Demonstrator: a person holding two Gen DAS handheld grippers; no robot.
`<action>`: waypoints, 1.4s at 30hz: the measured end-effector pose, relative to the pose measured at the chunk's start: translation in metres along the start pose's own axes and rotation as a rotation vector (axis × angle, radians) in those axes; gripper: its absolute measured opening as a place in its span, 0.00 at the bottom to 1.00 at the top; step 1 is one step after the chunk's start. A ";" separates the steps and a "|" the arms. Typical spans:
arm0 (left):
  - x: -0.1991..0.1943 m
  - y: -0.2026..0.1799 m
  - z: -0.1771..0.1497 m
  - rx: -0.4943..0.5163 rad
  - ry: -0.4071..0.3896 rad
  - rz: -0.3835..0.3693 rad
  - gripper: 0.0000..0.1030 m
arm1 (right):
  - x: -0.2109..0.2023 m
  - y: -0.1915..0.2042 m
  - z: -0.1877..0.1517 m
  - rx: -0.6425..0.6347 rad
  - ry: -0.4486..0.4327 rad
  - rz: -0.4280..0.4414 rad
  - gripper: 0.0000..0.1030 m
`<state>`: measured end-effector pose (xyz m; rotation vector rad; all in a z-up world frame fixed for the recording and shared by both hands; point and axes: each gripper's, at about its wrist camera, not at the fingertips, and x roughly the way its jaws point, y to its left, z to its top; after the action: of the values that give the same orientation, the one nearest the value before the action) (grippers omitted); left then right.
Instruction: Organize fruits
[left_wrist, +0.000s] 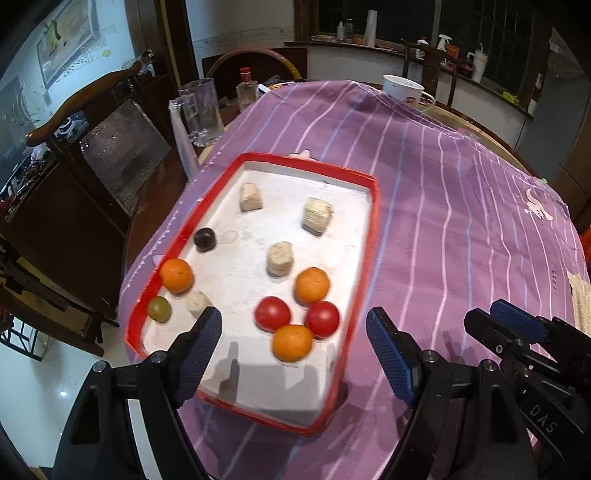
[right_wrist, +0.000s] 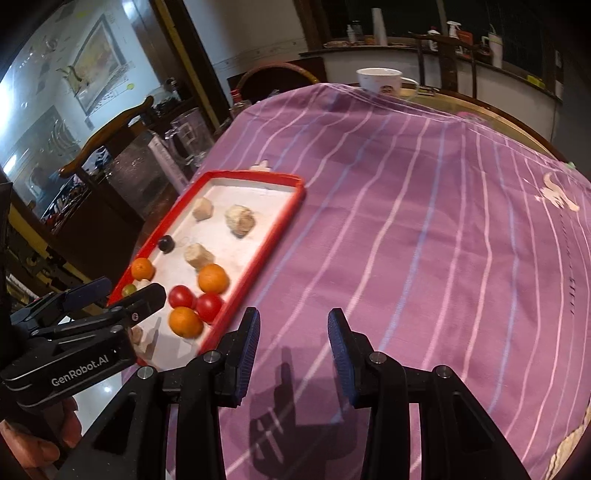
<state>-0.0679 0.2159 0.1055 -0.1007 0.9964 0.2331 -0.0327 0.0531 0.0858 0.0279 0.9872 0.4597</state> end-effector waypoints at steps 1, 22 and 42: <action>0.000 -0.003 -0.001 0.001 0.003 -0.004 0.78 | -0.001 -0.003 -0.001 0.002 0.001 -0.002 0.41; -0.030 -0.061 -0.019 0.004 -0.029 -0.019 0.78 | -0.037 -0.049 -0.024 -0.004 -0.010 -0.008 0.41; -0.175 -0.039 -0.003 -0.089 -0.529 0.266 1.00 | -0.078 -0.009 -0.010 -0.089 -0.165 0.122 0.45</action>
<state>-0.1516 0.1511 0.2499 0.0154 0.4697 0.5186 -0.0739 0.0134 0.1401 0.0457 0.8050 0.6031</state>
